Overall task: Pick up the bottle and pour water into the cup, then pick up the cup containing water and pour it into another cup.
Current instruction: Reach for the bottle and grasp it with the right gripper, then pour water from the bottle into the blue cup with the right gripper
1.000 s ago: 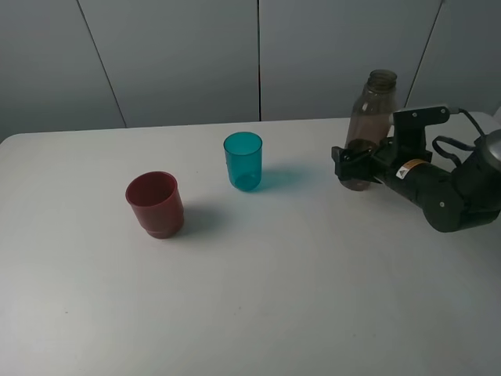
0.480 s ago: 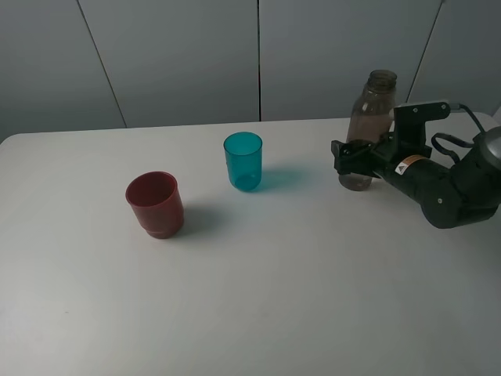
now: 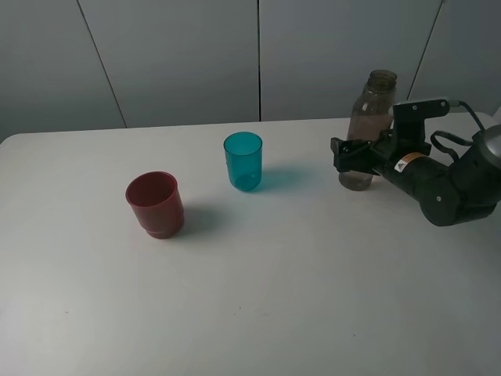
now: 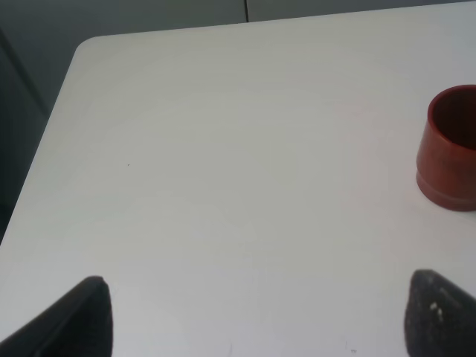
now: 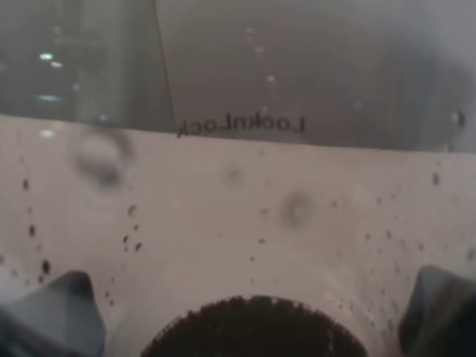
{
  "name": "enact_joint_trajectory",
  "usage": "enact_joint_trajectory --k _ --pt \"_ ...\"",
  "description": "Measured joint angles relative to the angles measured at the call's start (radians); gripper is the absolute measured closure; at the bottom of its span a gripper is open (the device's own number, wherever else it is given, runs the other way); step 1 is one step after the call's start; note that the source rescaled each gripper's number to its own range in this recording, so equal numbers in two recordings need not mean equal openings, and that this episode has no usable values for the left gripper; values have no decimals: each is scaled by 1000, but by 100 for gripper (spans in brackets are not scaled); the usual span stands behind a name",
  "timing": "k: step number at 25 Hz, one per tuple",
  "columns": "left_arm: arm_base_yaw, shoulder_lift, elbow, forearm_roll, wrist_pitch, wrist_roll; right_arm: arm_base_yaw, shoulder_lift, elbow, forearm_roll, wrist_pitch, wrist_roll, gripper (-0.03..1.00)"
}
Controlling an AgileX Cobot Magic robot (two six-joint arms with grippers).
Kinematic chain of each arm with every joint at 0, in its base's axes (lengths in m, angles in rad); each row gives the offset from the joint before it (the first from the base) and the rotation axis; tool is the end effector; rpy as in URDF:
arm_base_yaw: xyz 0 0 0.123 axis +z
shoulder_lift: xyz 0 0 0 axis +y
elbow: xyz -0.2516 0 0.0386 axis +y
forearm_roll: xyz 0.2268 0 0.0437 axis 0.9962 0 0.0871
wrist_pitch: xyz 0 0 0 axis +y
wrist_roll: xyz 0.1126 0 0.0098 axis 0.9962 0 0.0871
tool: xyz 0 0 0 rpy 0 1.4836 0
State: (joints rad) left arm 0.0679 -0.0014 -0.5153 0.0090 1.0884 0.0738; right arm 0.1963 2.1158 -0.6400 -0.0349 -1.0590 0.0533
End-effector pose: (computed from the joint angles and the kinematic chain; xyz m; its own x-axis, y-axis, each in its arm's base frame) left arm 0.0238 0.0025 0.2586 -0.4691 0.0462 -0.8819 -0.0385 0.9966 0.0726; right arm 0.3282 0.0688 0.0599 -0.3256 -0.0279 -0.9451 -0.2115 0.9764 0.0441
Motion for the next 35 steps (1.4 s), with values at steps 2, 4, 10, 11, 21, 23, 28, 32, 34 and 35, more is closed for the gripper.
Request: enact_joint_trajectory --k 2,4,10,11,21,23,28,32,34,35 --pt "0 0 0 0 0 0 0 0 0 0 0 0 -3" --pt "0 0 0 0 0 0 0 0 0 0 0 0 -3" --pt "0 0 0 0 0 0 0 0 -4 2 -3 -9 90" --pt "0 0 0 0 0 0 0 0 -4 2 -3 -9 90" --pt "0 0 0 0 0 4 4 -7 -6 -57 11 -8 90" --pt "0 0 0 0 0 4 18 -39 -6 -57 54 -8 90" --pt "0 0 0 0 0 4 58 -149 -85 -53 227 -39 90" --pt "0 0 0 0 0 4 104 -175 -188 -43 385 -66 90" --pt "0 0 0 0 0 4 135 -175 -230 -30 418 -97 90" --pt "0 0 0 0 0 4 150 -175 -249 -25 424 -112 90"
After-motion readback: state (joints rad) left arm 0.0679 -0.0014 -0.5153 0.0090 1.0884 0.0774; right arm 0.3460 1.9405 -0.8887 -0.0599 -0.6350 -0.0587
